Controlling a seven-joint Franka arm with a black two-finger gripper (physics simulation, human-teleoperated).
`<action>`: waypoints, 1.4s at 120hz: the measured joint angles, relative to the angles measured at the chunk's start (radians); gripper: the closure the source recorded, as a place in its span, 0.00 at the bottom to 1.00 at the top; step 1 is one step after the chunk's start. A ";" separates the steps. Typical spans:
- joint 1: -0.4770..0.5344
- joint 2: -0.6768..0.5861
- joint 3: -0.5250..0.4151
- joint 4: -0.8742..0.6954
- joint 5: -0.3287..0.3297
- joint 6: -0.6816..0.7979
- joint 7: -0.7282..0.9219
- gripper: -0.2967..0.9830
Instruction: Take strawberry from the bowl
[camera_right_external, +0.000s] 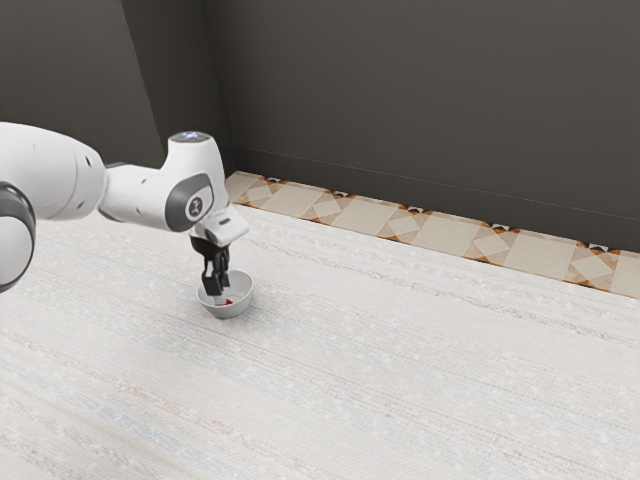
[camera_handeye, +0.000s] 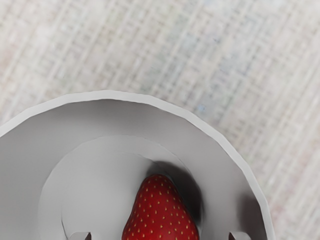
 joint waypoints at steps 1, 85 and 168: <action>0.000 0.000 0.000 0.000 0.000 0.000 0.001 0.52; 0.012 0.041 0.000 -0.001 -0.019 0.036 0.045 0.52; 0.011 0.034 0.001 -0.003 0.001 0.070 0.048 0.75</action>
